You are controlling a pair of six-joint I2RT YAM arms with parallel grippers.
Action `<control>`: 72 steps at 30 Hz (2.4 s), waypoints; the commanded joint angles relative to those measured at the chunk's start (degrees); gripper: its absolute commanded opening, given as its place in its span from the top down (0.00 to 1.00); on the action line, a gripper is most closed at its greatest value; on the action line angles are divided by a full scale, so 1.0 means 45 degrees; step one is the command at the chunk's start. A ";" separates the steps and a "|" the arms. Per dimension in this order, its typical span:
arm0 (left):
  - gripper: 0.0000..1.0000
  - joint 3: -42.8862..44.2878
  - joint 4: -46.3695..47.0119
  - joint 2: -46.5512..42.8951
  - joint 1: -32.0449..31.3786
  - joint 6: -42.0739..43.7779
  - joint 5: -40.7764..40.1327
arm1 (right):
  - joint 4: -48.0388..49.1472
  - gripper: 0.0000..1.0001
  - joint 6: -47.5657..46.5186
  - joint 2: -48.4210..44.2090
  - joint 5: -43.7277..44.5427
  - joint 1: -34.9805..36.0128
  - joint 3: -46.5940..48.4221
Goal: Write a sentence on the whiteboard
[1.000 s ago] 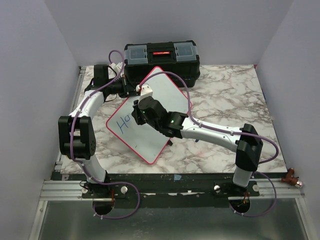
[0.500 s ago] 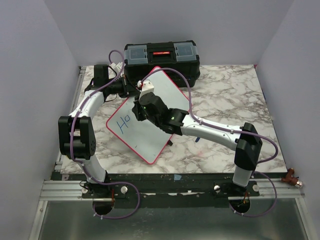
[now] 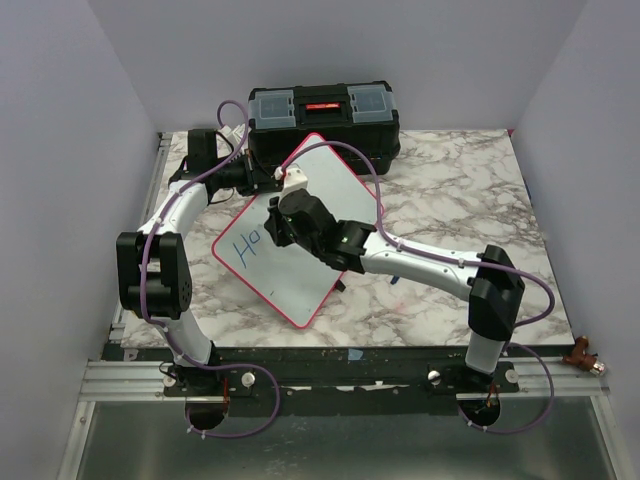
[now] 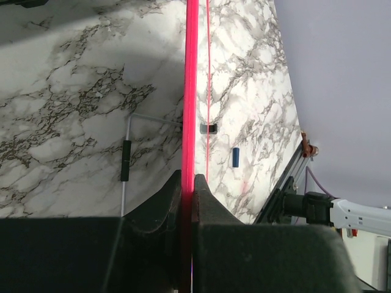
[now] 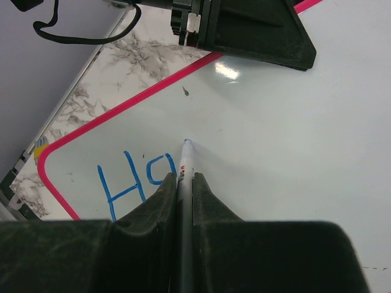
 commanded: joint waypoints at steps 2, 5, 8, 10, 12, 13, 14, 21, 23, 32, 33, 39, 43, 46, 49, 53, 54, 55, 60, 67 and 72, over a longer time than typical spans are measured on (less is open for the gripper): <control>1.00 0.0275 0.0363 -0.0502 -0.0082 0.0751 -0.0619 | -0.0114 0.99 0.0360 -0.0039 -0.0509 -0.0038 -0.0843; 1.00 0.0278 0.0335 -0.0497 -0.0072 0.0752 -0.0625 | -0.0109 0.99 0.0550 -0.0224 -0.0628 -0.0032 -0.1205; 1.00 0.0277 0.0346 -0.0510 -0.0083 0.0742 -0.0620 | -0.0115 0.99 0.0686 -0.0482 -0.0705 -0.0035 -0.1543; 1.00 0.0280 0.0323 -0.0500 -0.0071 0.0735 -0.0629 | -0.0138 0.99 0.0755 -0.0675 -0.0765 -0.0024 -0.1766; 1.00 0.0286 0.0307 -0.0527 -0.0081 0.0754 -0.0645 | -0.0201 0.99 0.0882 -0.0889 -0.0834 -0.0028 -0.2046; 1.00 0.0282 0.0326 -0.0530 -0.0083 0.0754 -0.0655 | -0.0235 0.99 0.0945 -0.1000 -0.0872 -0.0025 -0.2211; 1.00 0.0286 0.0318 -0.0542 -0.0083 0.0764 -0.0646 | -0.0298 0.99 0.1000 -0.1149 -0.0934 -0.0031 -0.2345; 1.00 0.0278 0.0307 -0.0539 -0.0084 0.0774 -0.0665 | -0.0671 0.99 0.1210 -0.2177 -0.0877 -0.0041 -0.3034; 1.00 0.0283 0.0327 -0.0547 -0.0101 0.0771 -0.0659 | -0.0690 0.99 0.1195 -0.2376 -0.0818 -0.0033 -0.2983; 1.00 0.0283 0.0307 -0.0571 -0.0112 0.0774 -0.0658 | -0.0274 0.99 0.0614 -0.1931 -0.0583 -0.0030 -0.1859; 1.00 0.0283 0.0300 -0.0556 -0.0107 0.0774 -0.0657 | -0.0225 0.99 0.0520 -0.1824 -0.0523 -0.0031 -0.1670; 1.00 0.0290 0.0307 -0.0536 -0.0137 0.0774 -0.0639 | 0.0029 0.99 0.0177 -0.1002 -0.0423 -0.0023 -0.0659; 1.00 0.0297 0.0300 -0.0586 -0.0131 0.0786 -0.0671 | 0.0050 0.99 0.0077 -0.0530 -0.0332 -0.0024 -0.0180; 1.00 0.0324 0.0307 -0.0572 -0.0140 0.0793 -0.0649 | 0.0136 0.99 0.0017 -0.0274 -0.0242 -0.0089 -0.0022; 1.00 0.0324 0.0297 -0.0550 -0.0125 0.0774 -0.0639 | 0.0264 0.99 0.0063 -0.0093 -0.0344 -0.0242 -0.0013; 1.00 0.0316 0.0287 -0.0559 -0.0122 0.0792 -0.0629 | 0.0379 0.99 0.0105 0.0068 -0.0433 -0.0426 -0.0042; 1.00 0.0318 0.0286 -0.0558 -0.0122 0.0793 -0.0639 | 0.0380 0.99 0.0110 0.0108 -0.0435 -0.0449 -0.0035; 1.00 0.0320 0.0286 -0.0567 -0.0136 0.0793 -0.0644 | 0.0374 0.99 0.0112 0.0143 -0.0436 -0.0479 -0.0058; 1.00 0.0345 0.0270 -0.0549 -0.0136 0.0793 -0.0641 | 0.0393 0.99 0.0117 0.0219 -0.0349 -0.0571 -0.0162; 1.00 0.0338 0.0276 -0.0527 -0.0124 0.0793 -0.0639 | 0.0286 0.99 0.0175 0.0187 -0.0386 -0.0624 -0.0395; 1.00 0.0357 0.0248 -0.0535 -0.0137 0.0793 -0.0675 | 0.0166 0.99 0.0320 -0.0120 -0.0422 -0.0621 -0.0878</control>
